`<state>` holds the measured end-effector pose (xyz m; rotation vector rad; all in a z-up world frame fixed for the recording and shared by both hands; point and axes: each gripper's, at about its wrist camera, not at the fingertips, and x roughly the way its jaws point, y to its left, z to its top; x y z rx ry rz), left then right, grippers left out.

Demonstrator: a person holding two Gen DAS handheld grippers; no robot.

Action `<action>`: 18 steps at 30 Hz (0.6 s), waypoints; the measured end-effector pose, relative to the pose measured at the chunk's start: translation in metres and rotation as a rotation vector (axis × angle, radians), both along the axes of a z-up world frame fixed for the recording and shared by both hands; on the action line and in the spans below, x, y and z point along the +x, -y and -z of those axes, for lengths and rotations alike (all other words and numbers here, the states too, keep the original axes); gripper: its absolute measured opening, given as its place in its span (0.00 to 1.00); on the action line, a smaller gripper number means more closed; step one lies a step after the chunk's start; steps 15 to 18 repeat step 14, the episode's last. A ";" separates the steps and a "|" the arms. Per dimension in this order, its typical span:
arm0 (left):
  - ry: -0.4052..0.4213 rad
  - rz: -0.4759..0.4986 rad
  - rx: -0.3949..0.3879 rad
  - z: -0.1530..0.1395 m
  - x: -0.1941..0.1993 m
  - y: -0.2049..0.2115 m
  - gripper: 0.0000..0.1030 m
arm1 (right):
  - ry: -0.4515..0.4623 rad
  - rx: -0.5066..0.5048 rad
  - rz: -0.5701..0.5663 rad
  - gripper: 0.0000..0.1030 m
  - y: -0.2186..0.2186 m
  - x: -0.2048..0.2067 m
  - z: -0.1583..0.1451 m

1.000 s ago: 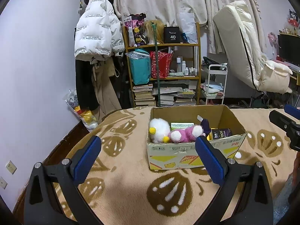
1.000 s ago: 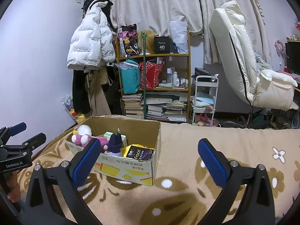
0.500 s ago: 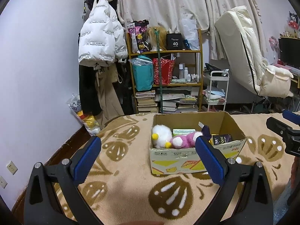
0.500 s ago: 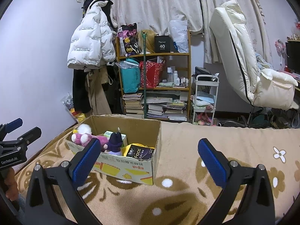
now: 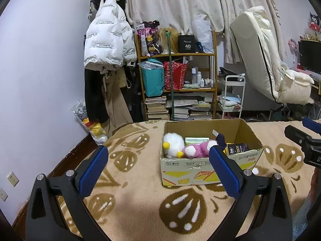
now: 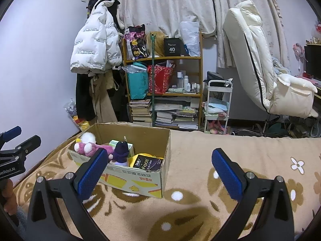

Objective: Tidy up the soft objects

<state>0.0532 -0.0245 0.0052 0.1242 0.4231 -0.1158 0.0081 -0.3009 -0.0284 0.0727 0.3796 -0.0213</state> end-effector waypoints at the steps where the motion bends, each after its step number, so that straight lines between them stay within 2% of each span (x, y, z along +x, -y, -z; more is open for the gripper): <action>1: 0.002 -0.003 0.003 0.000 0.000 0.001 0.97 | -0.001 0.000 -0.001 1.00 -0.001 0.000 -0.001; 18: -0.008 0.010 0.006 0.002 0.001 0.003 0.97 | -0.002 0.000 -0.003 1.00 0.001 0.001 -0.001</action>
